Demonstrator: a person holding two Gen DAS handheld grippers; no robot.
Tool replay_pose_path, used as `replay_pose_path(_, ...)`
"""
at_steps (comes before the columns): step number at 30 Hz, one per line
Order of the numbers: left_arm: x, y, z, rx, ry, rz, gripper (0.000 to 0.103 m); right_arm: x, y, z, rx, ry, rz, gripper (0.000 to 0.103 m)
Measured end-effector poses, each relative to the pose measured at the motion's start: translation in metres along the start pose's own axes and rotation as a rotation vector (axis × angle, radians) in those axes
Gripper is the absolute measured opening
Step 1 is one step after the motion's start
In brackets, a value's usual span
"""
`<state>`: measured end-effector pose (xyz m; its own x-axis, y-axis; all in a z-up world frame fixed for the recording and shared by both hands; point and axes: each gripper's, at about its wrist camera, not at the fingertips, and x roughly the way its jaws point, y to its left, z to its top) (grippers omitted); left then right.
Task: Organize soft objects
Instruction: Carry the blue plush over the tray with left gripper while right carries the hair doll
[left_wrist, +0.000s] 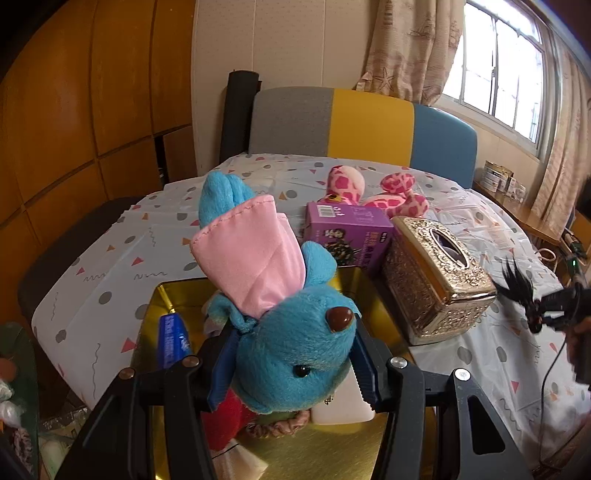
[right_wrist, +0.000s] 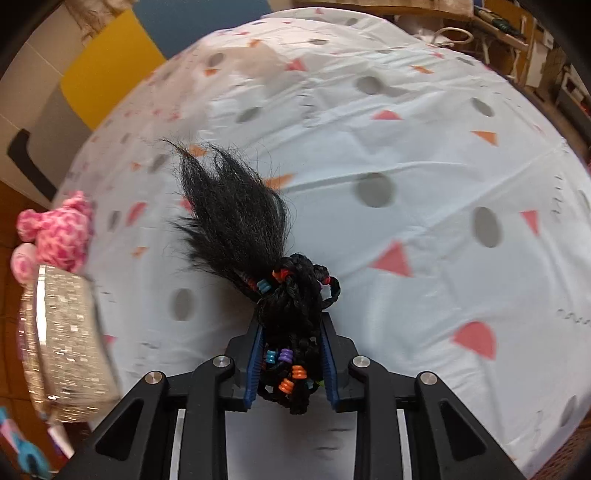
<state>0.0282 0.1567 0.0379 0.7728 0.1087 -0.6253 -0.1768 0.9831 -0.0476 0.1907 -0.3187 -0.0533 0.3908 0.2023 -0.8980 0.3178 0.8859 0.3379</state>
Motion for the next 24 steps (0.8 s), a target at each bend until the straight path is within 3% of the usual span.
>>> replay_pose_path(7, -0.003, 0.017, -0.008, -0.026, 0.003, 0.016, 0.056, -0.025, 0.09, 0.008, -0.122, -0.062, 0.105, 0.027)
replay_pose_path(13, -0.004, 0.03, -0.016, -0.054, 0.017, 0.023, 0.056, -0.044, 0.164, 0.008, -0.228, -0.107, 0.139, 0.027)
replay_pose_path(24, -0.006, 0.051, -0.029, -0.104, 0.036, 0.03, 0.056, -0.06, 0.242, -0.017, -0.352, -0.134, 0.207, 0.027)
